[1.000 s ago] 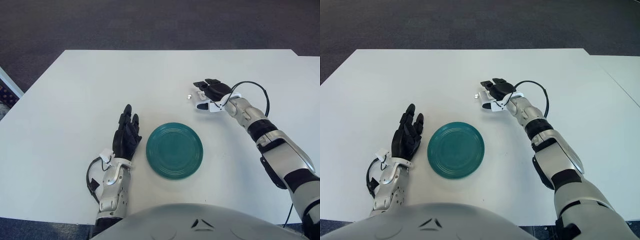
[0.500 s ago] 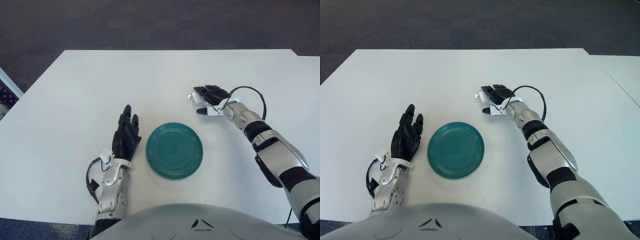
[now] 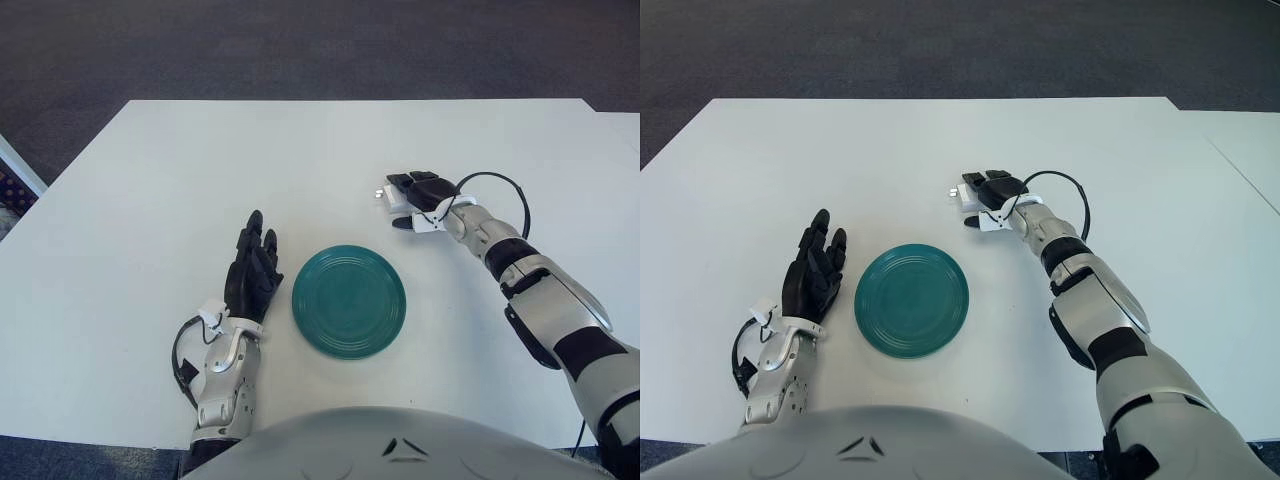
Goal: Put the charger into the plate.
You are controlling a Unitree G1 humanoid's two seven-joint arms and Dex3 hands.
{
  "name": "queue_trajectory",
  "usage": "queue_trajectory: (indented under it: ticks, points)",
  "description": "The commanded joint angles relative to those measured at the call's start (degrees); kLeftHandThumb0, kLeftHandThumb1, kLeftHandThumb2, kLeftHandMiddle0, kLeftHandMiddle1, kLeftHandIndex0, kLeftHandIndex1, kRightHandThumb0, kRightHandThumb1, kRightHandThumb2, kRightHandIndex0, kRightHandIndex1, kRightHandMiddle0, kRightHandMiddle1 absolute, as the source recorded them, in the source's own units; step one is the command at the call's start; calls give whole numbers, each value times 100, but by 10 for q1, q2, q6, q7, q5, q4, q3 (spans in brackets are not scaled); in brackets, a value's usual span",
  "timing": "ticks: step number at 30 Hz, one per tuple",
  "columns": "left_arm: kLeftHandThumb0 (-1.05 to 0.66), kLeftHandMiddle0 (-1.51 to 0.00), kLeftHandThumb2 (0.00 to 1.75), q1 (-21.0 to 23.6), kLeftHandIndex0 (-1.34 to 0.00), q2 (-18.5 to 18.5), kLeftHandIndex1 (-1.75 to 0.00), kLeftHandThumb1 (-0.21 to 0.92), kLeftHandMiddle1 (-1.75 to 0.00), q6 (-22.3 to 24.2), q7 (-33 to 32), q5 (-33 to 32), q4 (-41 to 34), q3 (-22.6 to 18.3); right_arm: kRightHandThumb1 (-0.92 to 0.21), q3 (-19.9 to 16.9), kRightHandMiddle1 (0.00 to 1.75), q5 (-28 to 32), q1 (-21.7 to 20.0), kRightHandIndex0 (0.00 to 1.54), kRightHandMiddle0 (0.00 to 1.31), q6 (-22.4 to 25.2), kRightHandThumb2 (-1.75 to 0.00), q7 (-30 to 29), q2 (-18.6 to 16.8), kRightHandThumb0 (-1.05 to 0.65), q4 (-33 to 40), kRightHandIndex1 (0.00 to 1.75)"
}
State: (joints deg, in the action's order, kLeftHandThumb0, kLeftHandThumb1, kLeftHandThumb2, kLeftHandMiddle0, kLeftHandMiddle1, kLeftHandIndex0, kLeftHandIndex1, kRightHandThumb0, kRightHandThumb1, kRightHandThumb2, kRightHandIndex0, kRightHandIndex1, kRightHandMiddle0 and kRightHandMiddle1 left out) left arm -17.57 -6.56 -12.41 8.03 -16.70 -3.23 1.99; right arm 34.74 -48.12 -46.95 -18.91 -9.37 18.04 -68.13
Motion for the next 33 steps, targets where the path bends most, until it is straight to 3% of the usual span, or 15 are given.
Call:
queue_trajectory:
  ticks: [1, 10, 12, 13, 15, 16, 19, 25, 28, 33]
  points:
    - [-105, -5, 81, -8, -1, -11, -15, 92, -1, 13, -15, 9, -5, 4, -92, 19, 38, -13, -2, 18, 0, 8, -59, 1, -7, -88, -16, 2]
    - [-105, -8, 82, -8, -1, -19, -22, 92, -1, 10, -25, 10, -7, 9, -92, 52, 46, -26, -7, 27, 0, 13, -59, -6, 6, -85, -18, 3]
    - [-105, -9, 82, -8, -1, -19, -25, 92, -1, 10, -26, 10, -8, 10, -92, 61, 93, -32, -8, 44, 2, 13, -55, -14, 11, -83, -19, 25]
    - [-105, -9, 82, -9, -1, -19, -26, 92, 0, 10, -27, 9, -9, 10, -92, 64, 105, -34, -8, 43, 1, 13, -54, -16, 12, -83, -20, 41]
    - [-105, -10, 82, -11, 0, -19, -29, 92, -1, 8, -27, 10, -10, 11, -92, 74, 141, -41, -12, 41, 2, 12, -52, -26, 15, -81, -34, 108]
    - [-105, -11, 82, -11, 0, -19, -31, 92, -1, 7, -28, 10, -11, 12, -92, 77, 153, -43, -13, 43, 2, 12, -51, -29, 16, -81, -38, 132]
    - [-105, -14, 83, -11, 0, -21, -36, 92, -1, 3, -33, 12, -12, 11, -92, 92, 168, -53, -18, 51, 11, -1, -50, -31, 21, -78, -38, 161]
    - [-105, -20, 83, -7, 0, -27, -47, 92, -2, -9, -35, 5, -6, 9, -92, 120, 174, -73, -31, 66, 33, -19, -55, -44, 30, -73, -40, 173]
    - [-105, -23, 83, -6, 0, -27, -52, 92, -2, -9, -34, 1, -5, 9, -92, 118, 174, -66, -38, 72, 49, -42, -63, -29, 51, -72, -10, 174]
    - [-105, -27, 82, -8, 0, -25, -57, 92, -2, -10, -42, 5, -13, 10, -92, 124, 175, -68, -36, 78, 62, -39, -70, -41, 46, -72, -20, 175]
